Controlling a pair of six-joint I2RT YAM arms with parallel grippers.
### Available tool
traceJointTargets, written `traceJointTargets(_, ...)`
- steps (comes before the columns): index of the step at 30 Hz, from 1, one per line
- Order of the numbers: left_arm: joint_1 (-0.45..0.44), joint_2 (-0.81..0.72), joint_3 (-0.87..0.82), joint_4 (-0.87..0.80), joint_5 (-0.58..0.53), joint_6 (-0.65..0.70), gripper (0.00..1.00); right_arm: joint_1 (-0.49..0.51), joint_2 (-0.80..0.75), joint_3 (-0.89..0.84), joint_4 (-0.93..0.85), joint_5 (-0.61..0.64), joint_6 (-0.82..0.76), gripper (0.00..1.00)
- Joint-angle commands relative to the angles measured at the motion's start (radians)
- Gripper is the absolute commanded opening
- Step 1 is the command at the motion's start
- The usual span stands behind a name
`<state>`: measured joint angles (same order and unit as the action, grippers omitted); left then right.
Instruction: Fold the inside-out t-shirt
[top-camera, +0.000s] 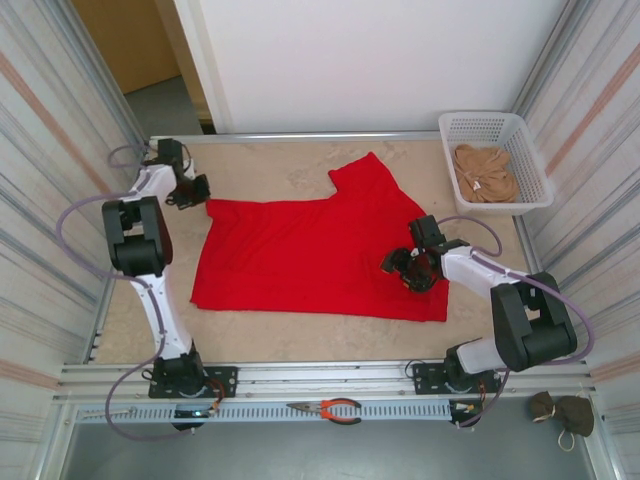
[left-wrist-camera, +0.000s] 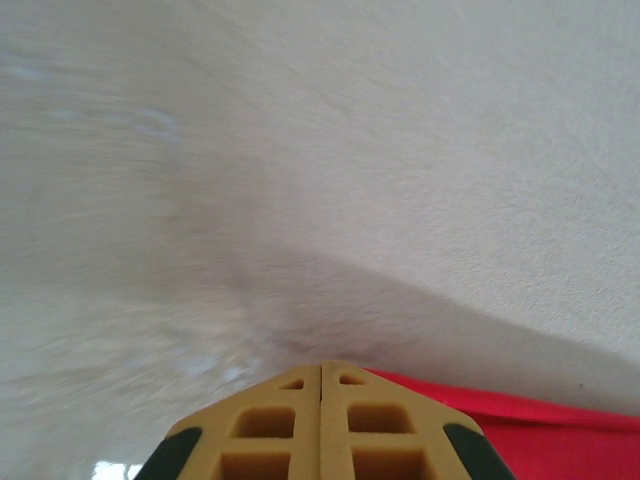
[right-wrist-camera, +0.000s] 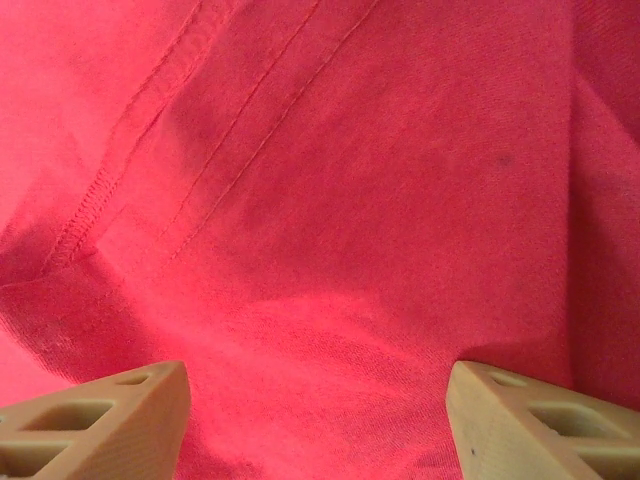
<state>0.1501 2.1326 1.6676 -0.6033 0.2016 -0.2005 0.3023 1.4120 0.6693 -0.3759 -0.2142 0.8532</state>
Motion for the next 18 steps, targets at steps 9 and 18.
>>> traceJointTargets(9, 0.002, -0.053, 0.013, -0.014, 0.045, -0.001, 0.00, -0.035, 0.049, 0.288, -0.120, -0.077, -0.127, 0.69)
traceJointTargets(18, 0.000, -0.046, 0.023, -0.043, 0.061, -0.010, 0.00, -0.120, 0.418, 0.805, -0.112, -0.089, -0.225, 0.69)
